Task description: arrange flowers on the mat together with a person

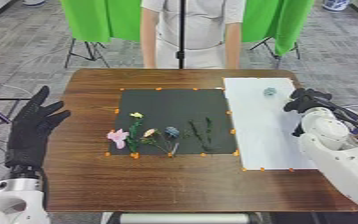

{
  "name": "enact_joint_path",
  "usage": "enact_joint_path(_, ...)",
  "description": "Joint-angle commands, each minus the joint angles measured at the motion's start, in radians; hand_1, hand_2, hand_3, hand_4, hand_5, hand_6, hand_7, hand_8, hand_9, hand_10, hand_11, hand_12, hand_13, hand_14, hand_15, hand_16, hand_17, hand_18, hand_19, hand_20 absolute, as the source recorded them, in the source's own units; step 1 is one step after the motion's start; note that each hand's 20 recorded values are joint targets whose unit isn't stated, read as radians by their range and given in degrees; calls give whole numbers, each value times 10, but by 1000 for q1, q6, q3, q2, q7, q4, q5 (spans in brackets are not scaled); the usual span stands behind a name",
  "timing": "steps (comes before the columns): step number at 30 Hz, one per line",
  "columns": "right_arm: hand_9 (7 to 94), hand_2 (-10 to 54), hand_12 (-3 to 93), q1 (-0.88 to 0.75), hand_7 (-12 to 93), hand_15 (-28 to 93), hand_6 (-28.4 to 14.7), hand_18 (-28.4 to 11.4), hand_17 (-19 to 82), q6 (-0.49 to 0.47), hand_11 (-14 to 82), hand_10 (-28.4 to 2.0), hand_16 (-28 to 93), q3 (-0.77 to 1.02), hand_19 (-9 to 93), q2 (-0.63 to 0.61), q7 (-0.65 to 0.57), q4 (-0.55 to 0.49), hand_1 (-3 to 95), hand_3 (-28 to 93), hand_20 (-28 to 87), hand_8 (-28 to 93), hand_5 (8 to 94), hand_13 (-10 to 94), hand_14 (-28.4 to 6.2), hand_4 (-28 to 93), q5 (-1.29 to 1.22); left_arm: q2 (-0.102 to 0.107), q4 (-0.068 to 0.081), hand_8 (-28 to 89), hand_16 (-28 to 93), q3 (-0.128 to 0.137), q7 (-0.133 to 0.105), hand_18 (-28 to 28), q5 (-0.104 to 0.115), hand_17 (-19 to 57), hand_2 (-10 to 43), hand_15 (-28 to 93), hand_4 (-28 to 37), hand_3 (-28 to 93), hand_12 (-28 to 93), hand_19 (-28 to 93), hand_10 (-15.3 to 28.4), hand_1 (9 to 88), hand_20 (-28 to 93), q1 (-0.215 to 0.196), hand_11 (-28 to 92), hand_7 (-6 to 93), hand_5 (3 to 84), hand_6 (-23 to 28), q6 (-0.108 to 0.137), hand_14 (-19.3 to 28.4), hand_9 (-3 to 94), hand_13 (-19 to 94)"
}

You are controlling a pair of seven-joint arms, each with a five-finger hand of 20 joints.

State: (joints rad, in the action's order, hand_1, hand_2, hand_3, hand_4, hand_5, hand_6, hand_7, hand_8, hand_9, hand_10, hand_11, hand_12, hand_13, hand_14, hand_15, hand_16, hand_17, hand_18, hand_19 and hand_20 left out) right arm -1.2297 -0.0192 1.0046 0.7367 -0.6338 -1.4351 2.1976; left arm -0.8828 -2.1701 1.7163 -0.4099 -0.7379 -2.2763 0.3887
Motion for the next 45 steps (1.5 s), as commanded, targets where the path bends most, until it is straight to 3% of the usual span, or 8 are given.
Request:
enact_joint_path(1, 433, -81, 154, 15, 275, 648, 56, -209, 104, -7, 258, -129, 92, -38, 592, 21, 27, 21, 294, 809, 287, -177, 383, 428, -127, -271, 74, -14, 10, -79, -95, -10, 8, 220, 10, -70, 44, 535, -283, 787, 102, 485, 175, 204, 191, 6, 238, 84, 322, 35, -17, 252, 347, 250)
enact_joint_path(9, 612, -94, 150, 54, 313, 598, 71, -184, 159, 62, 300, -78, 134, -115, 615, 15, 42, 67, 411, 762, 284, -150, 555, 574, -78, -281, 116, -16, 13, -80, -95, -15, -6, 219, 8, -70, 44, 535, -283, 788, 102, 485, 175, 204, 191, 13, 239, 86, 322, 35, -20, 252, 347, 251)
enact_joint_path(13, 777, -95, 304, 64, 356, 541, 73, -147, 200, 100, 142, -37, 251, -139, 661, 20, 47, 84, 522, 668, 291, -92, 659, 657, -37, -281, 129, -26, 14, -80, -95, -14, 0, 219, 1, -70, 44, 534, -283, 788, 102, 485, 175, 204, 191, 17, 239, 87, 322, 35, -25, 252, 346, 250)
enact_joint_path(16, 863, -95, 353, 66, 344, 512, 76, -122, 227, 117, 124, -21, 296, -148, 686, 18, 49, 87, 573, 637, 295, -61, 741, 713, -15, -282, 130, -28, 14, -80, -95, -14, -5, 219, 1, -70, 44, 534, -283, 787, 102, 485, 175, 204, 191, 17, 240, 87, 322, 35, -26, 252, 346, 250)
enact_joint_path(32, 888, -95, 369, 213, 301, 518, 56, -113, 243, 366, 128, -28, 311, -245, 706, 24, 148, -127, 579, 670, 294, -31, 778, 742, -18, -283, 108, -34, -2, -80, -95, 11, -11, 219, -1, -70, 45, 536, -283, 787, 101, 485, 175, 207, 190, -24, 240, 87, 323, 36, -16, 251, 347, 251)
enact_joint_path(35, 889, -95, 372, 254, 297, 521, 55, -116, 243, 359, 130, -30, 311, -305, 709, 46, 192, -164, 578, 674, 295, -29, 781, 743, -18, -283, 92, -22, -3, -80, -96, 6, -22, 219, 10, -71, 45, 536, -283, 787, 101, 485, 175, 207, 190, -27, 239, 86, 323, 36, -7, 252, 347, 251)
enact_joint_path(42, 890, -95, 376, 275, 291, 525, 54, -117, 242, 313, 133, -32, 310, -391, 710, 138, 299, -179, 575, 678, 293, -22, 781, 743, -19, -283, 130, -29, -2, -80, -96, 4, -1, 219, -3, -70, 46, 536, -283, 787, 101, 485, 175, 208, 190, -19, 240, 86, 323, 36, -14, 252, 347, 250)
enact_joint_path(45, 889, -95, 378, 283, 289, 526, 54, -118, 241, 299, 134, -33, 310, -439, 711, 162, 313, -179, 574, 679, 293, -21, 782, 743, -19, -283, 141, -10, -1, -80, -96, -5, -13, 219, 13, -70, 45, 536, -283, 789, 101, 485, 174, 208, 190, -19, 240, 86, 323, 37, -3, 252, 346, 250)
